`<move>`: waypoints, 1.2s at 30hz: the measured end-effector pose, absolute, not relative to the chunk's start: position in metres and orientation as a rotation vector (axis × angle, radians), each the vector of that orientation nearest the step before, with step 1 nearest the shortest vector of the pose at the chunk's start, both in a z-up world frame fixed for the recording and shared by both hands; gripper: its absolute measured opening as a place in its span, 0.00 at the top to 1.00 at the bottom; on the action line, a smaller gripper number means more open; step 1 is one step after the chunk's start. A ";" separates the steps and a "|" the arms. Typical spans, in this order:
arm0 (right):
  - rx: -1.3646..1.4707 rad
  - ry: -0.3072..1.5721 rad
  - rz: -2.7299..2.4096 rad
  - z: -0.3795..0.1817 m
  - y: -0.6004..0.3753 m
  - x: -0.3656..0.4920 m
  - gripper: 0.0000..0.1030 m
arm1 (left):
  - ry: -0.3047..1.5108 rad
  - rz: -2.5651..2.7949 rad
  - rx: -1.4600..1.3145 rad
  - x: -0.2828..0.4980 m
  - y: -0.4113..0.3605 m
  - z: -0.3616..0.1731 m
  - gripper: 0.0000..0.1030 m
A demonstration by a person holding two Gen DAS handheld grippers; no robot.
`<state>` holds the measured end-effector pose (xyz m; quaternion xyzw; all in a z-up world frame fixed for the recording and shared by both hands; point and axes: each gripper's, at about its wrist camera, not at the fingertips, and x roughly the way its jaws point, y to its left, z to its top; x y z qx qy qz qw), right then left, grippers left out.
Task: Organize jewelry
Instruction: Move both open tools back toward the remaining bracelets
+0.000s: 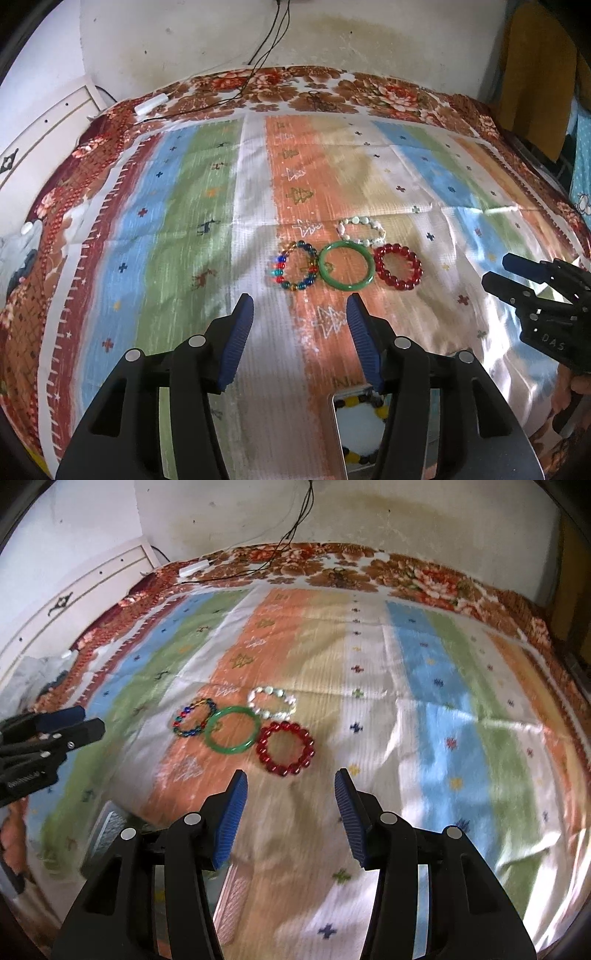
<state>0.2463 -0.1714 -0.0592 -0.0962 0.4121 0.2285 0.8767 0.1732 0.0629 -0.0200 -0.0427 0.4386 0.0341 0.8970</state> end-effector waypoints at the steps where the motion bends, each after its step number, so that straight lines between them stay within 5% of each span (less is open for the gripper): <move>1: -0.204 0.864 0.479 -0.060 -0.170 0.249 0.52 | 0.910 0.070 -0.086 0.175 0.063 -0.021 0.48; 36: -0.184 1.059 0.474 -0.103 -0.152 0.321 0.48 | 1.046 0.120 -0.059 0.255 0.085 -0.071 0.46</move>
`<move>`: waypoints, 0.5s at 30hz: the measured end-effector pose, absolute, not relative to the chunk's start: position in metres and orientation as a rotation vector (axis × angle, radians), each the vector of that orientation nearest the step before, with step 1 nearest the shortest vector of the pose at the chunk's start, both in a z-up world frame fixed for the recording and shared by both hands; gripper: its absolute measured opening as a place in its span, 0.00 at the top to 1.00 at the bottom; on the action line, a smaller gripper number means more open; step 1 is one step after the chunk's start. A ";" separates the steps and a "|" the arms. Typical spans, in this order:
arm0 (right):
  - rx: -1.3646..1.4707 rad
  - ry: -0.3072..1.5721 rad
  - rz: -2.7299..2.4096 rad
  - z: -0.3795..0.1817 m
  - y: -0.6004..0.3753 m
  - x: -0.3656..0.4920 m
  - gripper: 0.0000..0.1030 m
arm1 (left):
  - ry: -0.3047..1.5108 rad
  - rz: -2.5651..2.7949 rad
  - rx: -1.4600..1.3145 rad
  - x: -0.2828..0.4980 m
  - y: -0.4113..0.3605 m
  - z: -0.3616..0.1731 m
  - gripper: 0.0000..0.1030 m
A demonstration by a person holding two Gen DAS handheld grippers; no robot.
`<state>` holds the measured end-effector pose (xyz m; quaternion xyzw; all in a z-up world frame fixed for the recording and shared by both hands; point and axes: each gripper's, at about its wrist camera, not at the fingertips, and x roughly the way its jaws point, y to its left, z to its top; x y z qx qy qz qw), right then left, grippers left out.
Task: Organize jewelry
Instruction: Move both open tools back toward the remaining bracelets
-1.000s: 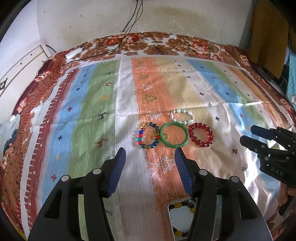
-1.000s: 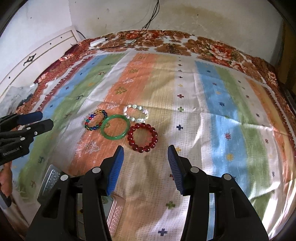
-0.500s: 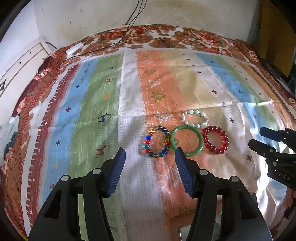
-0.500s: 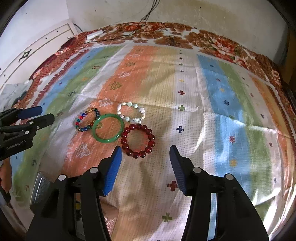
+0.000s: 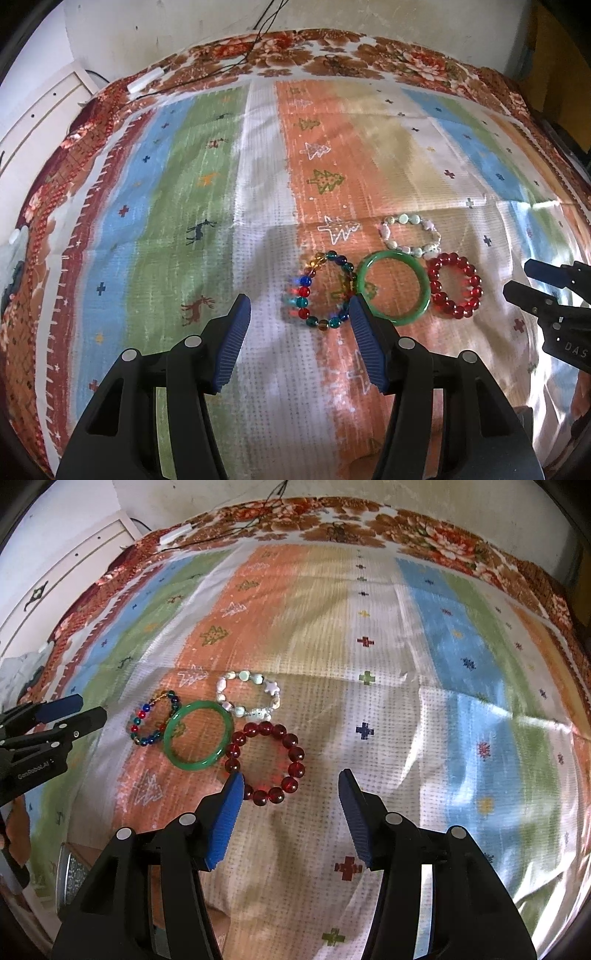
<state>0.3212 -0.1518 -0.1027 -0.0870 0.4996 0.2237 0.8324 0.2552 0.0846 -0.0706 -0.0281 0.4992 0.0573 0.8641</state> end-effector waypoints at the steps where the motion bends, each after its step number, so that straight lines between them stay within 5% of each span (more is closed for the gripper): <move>1: -0.179 1.068 0.471 -0.105 -0.152 0.324 0.48 | 1.050 0.122 -0.058 0.257 0.085 -0.072 0.46; 15: -0.218 1.106 0.454 -0.123 -0.144 0.340 0.48 | 1.118 0.124 -0.044 0.279 0.092 -0.100 0.46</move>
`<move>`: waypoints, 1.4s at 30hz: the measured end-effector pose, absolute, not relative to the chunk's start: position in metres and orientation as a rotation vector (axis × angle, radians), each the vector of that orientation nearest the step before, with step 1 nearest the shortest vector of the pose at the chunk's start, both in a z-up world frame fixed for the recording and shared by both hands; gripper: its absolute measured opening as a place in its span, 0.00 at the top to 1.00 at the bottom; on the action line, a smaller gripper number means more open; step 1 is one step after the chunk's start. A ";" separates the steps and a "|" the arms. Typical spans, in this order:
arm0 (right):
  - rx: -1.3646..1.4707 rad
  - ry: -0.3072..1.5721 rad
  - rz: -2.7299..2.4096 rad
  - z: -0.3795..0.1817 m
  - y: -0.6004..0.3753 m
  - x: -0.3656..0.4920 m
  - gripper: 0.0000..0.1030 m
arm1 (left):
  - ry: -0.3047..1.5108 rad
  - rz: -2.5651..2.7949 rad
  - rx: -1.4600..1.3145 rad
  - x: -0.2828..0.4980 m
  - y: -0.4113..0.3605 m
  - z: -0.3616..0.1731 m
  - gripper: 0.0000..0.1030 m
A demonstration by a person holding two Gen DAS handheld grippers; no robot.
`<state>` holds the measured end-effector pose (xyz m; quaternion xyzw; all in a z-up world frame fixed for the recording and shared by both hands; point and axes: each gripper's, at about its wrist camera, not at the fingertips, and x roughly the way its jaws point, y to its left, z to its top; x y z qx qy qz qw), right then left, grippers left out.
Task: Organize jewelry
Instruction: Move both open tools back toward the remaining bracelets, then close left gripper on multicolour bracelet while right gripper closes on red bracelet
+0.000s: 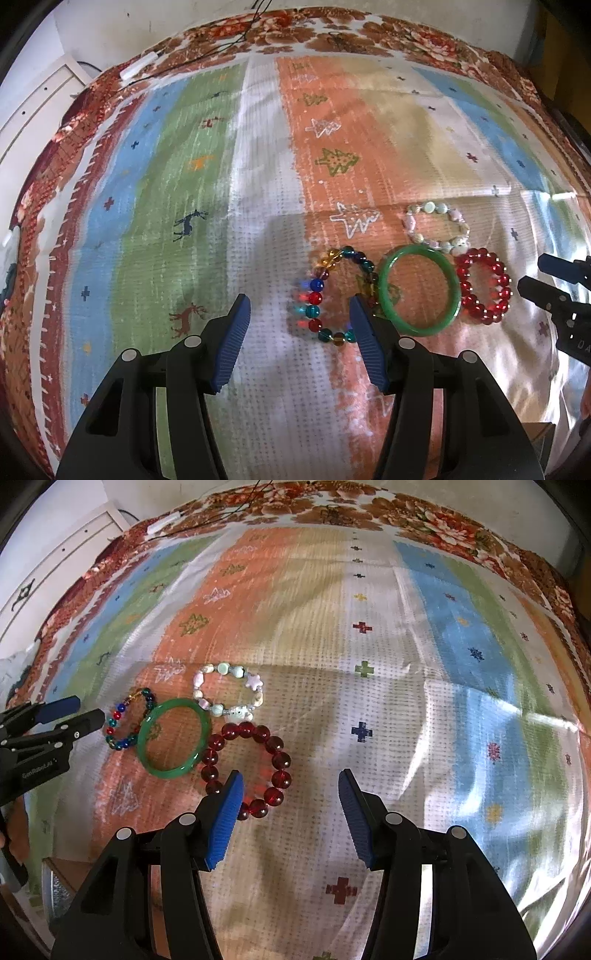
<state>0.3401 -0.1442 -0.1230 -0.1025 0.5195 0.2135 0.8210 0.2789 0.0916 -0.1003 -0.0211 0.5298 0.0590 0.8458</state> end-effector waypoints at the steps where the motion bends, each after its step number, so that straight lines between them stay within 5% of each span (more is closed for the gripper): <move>1: -0.226 1.109 0.454 -0.125 -0.142 0.341 0.48 | 1.122 0.125 -0.045 0.280 0.092 -0.102 0.46; 26: -0.295 1.135 0.423 -0.150 -0.128 0.355 0.48 | 1.193 0.102 -0.012 0.296 0.093 -0.131 0.45; 32: -0.323 1.130 0.421 -0.152 -0.127 0.351 0.50 | 1.192 0.098 -0.035 0.295 0.096 -0.131 0.68; 35: -0.313 1.129 0.422 -0.151 -0.129 0.351 0.82 | 1.204 0.084 -0.031 0.295 0.094 -0.131 0.91; 42: -0.283 1.126 0.454 -0.145 -0.129 0.347 0.86 | 1.198 0.070 -0.033 0.292 0.090 -0.123 0.91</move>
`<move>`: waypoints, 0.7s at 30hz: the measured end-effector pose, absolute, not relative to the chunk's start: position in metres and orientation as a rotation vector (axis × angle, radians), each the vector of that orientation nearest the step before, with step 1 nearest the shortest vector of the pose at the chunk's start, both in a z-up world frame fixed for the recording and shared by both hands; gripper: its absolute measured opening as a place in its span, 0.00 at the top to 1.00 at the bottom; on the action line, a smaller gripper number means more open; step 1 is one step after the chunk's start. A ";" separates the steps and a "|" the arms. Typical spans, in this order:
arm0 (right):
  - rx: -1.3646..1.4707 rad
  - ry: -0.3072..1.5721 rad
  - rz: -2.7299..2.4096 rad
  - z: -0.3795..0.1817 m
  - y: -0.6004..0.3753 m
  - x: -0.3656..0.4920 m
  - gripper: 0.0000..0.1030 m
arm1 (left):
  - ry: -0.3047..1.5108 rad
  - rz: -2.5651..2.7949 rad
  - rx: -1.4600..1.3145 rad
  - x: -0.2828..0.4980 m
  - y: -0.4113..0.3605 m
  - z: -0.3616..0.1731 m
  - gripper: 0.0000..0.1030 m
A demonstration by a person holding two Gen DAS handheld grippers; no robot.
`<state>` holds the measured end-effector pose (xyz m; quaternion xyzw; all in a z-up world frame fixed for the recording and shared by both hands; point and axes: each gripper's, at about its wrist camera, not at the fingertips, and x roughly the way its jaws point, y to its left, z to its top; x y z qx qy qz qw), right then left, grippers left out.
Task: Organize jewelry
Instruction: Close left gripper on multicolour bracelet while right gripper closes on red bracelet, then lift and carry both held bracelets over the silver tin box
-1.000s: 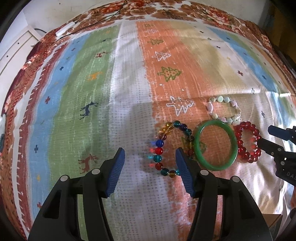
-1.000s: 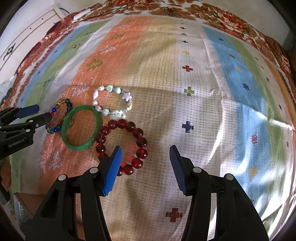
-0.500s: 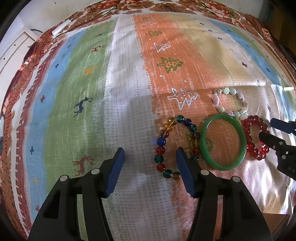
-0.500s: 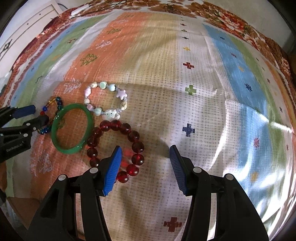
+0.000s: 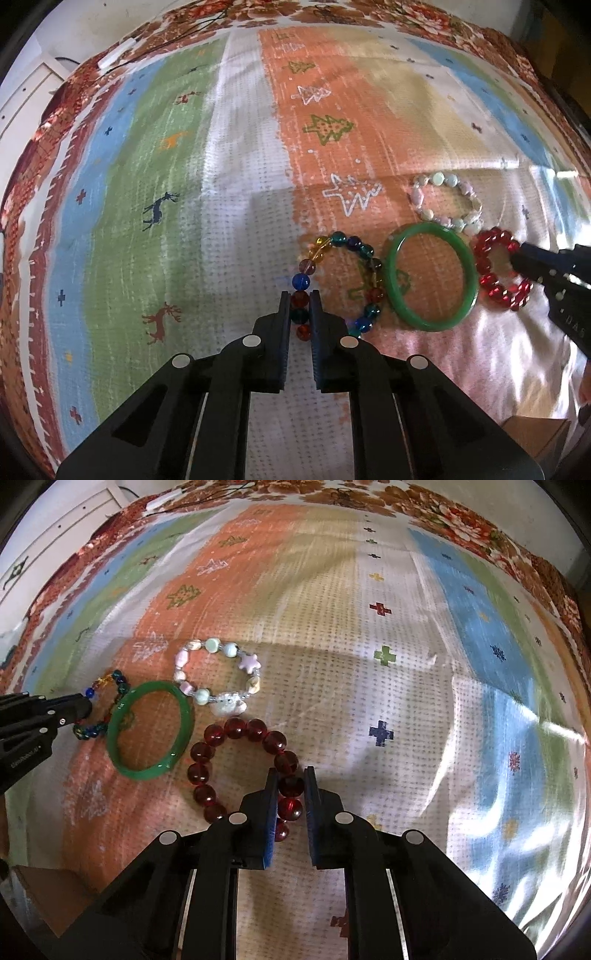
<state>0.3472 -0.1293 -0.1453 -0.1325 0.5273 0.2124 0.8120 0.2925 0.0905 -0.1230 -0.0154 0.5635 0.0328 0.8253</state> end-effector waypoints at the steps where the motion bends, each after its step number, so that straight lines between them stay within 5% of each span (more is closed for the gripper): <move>1: -0.286 1.118 0.455 -0.143 -0.128 0.345 0.86 | 1.189 0.070 -0.041 0.292 0.091 -0.119 0.91; 21: -0.277 0.978 0.526 -0.090 -0.120 0.302 0.86 | 1.049 0.022 -0.116 0.261 0.077 -0.057 0.91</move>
